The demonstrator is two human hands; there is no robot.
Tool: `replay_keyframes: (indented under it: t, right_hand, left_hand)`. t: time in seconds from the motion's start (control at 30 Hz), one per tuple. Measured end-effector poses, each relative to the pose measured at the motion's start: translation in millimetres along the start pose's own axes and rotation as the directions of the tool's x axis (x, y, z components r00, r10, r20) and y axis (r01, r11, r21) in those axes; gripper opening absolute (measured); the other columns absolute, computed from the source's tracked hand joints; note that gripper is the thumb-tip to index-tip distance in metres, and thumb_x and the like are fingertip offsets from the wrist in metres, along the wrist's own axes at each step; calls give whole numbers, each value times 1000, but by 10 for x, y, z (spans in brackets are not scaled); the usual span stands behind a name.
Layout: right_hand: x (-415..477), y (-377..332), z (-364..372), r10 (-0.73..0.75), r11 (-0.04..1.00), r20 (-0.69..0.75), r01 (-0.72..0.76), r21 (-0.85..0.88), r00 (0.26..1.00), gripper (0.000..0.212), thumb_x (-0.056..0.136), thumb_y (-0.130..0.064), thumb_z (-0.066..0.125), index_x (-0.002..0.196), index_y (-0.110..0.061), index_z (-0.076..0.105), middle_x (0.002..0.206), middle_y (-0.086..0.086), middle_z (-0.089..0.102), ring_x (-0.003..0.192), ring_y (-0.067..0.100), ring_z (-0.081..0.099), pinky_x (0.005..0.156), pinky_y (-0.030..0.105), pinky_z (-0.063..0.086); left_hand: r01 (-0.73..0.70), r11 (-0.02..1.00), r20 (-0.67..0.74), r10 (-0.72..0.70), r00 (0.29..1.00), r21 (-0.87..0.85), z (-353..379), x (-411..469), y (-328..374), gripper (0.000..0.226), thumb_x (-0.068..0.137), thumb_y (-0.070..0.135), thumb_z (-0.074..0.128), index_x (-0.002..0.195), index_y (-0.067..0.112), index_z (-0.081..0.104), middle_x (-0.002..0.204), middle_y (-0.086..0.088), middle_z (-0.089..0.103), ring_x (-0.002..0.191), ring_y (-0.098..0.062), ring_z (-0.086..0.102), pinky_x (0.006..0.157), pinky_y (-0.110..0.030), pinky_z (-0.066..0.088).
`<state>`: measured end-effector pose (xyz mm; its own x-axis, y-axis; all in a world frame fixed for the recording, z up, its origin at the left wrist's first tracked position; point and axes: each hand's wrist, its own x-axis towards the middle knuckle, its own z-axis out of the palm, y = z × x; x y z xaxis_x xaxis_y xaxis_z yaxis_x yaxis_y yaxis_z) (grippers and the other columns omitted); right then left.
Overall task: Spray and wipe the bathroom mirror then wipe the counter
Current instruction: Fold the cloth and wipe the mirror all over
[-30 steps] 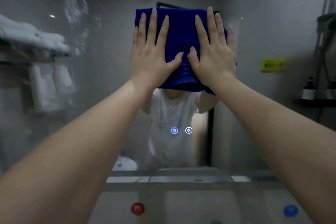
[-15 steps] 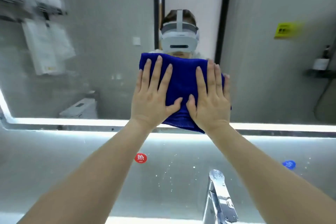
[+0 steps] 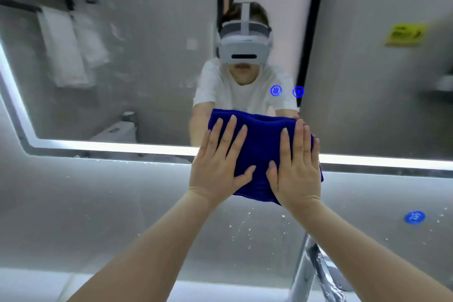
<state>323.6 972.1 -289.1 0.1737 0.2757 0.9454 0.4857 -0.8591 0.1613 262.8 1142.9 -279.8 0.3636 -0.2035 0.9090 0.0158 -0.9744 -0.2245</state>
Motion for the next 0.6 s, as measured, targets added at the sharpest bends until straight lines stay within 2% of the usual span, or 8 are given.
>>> replay_keyframes:
  t: [0.13, 0.23, 0.4, 0.6]
  right_hand:
    - [405, -518, 33, -7, 999, -21, 8, 35, 1000, 64, 89, -28, 38, 145, 0, 24, 151, 26, 20, 140, 38, 21, 116, 47, 9]
    - [750, -912, 67, -12, 999, -68, 14, 36, 998, 64, 90, -29, 40, 145, -1, 25, 150, 23, 19, 138, 37, 25, 116, 46, 8]
    - [1180, -1682, 118, 41, 997, -57, -37, 68, 998, 65, 93, -31, 38, 148, -4, 19, 152, 25, 23, 142, 34, 18, 119, 41, -2]
    - [1587, -2711, 246, 46, 994, -54, -40, 105, 997, 63, 94, -31, 36, 149, -5, 21, 153, 22, 26, 142, 32, 21, 118, 44, 10]
  left_hand:
    - [120, 992, 7, -120, 993, 30, -164, -1, -480, 80, 86, 52, 46, 147, 7, 21, 153, -14, 16, 140, -37, 18, 118, -42, 12]
    - [107, 992, -8, -106, 994, 67, -314, 84, -1004, 79, 86, 53, 43, 147, 7, 21, 152, -17, 19, 141, -36, 16, 116, -39, 10]
    - [84, 990, 22, -87, 996, 111, -604, 168, -1874, 81, 86, 55, 42, 149, 9, 17, 154, -18, 20, 143, -34, 13, 117, -37, 7]
    - [111, 979, 40, -119, 992, 169, -893, -28, -2886, 81, 90, 57, 36, 150, 9, 12, 155, -15, 12, 144, -34, 11, 116, -40, 12]
